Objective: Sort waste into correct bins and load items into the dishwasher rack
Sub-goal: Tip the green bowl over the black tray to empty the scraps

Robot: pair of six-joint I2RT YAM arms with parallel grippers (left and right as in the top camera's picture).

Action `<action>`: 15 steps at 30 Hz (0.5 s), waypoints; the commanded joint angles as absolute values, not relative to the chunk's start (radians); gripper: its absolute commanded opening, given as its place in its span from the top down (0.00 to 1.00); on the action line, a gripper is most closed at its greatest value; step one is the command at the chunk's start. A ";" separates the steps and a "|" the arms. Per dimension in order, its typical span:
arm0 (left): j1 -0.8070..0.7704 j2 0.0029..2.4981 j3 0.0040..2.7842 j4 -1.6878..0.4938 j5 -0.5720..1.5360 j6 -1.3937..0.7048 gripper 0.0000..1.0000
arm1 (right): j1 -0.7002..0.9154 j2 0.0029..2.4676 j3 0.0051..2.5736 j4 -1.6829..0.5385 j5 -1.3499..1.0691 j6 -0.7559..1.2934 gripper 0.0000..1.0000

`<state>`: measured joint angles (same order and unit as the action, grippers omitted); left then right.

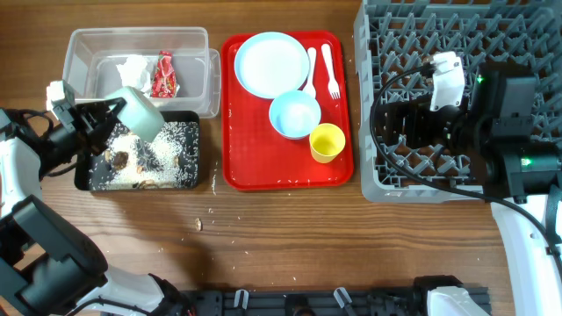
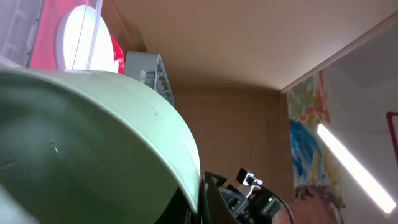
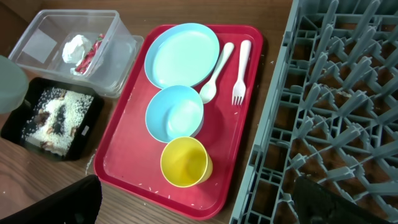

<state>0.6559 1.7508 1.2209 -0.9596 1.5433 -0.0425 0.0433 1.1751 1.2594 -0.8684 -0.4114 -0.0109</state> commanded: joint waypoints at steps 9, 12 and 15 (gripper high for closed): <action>0.622 1.748 1.216 -0.952 1.550 -0.052 0.96 | 0.047 1.181 1.283 -0.869 -0.428 0.003 0.00; 0.568 1.748 1.216 -0.950 1.475 -0.052 0.96 | 0.047 1.181 1.283 -0.869 -0.428 0.003 0.00; 0.508 1.748 1.216 -0.919 1.303 -0.022 0.96 | 0.047 1.181 1.283 -0.870 -0.428 0.003 0.00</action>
